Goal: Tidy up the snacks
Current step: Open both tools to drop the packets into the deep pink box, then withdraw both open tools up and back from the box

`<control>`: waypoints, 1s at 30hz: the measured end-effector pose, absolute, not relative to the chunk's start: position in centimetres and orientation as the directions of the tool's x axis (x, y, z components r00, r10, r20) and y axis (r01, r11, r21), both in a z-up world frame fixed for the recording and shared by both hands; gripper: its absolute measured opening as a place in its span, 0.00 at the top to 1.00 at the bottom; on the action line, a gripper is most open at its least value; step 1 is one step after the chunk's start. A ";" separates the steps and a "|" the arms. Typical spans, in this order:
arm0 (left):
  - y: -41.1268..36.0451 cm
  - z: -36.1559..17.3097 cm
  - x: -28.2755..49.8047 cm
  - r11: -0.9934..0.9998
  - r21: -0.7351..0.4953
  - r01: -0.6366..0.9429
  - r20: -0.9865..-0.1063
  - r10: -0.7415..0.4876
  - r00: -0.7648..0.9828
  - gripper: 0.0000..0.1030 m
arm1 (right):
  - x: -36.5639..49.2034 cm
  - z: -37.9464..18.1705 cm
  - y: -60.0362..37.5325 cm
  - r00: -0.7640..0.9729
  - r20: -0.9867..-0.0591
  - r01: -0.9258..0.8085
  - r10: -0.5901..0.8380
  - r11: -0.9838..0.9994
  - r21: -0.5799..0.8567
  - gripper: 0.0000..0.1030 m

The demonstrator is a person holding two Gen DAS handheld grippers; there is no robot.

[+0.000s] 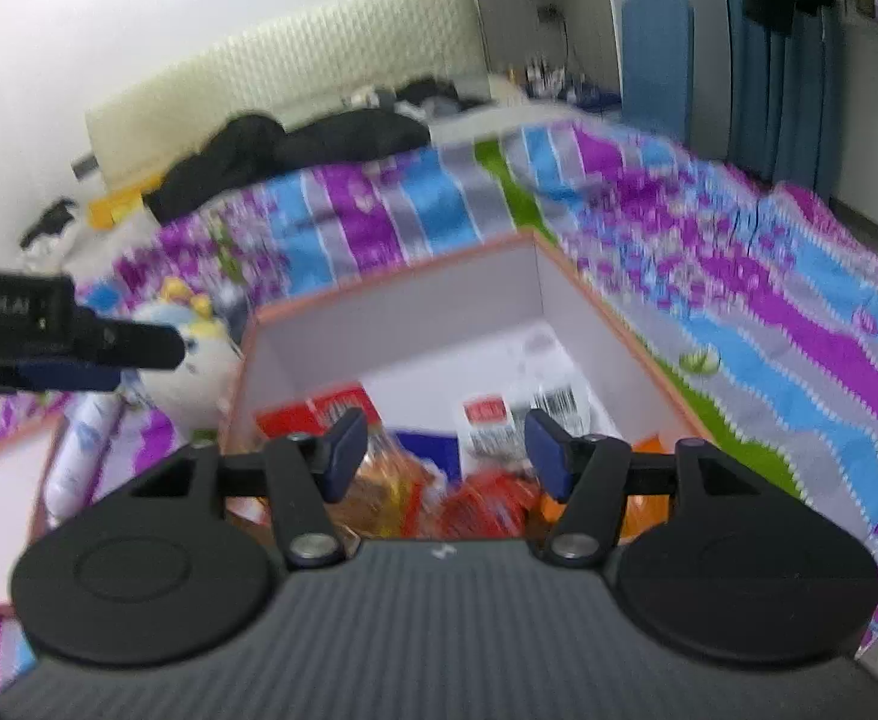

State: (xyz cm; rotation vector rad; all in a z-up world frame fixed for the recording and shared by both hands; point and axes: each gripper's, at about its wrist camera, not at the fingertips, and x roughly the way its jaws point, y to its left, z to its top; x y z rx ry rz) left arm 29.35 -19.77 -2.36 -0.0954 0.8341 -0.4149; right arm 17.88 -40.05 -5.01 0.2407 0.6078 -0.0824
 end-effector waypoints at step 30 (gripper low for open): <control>-13.8 7.9 10.8 0.921 -0.160 0.356 -0.521 -0.385 0.762 0.28 | 4.0 5.1 -36.7 0.926 -0.375 0.123 -0.046 0.975 0.185 0.41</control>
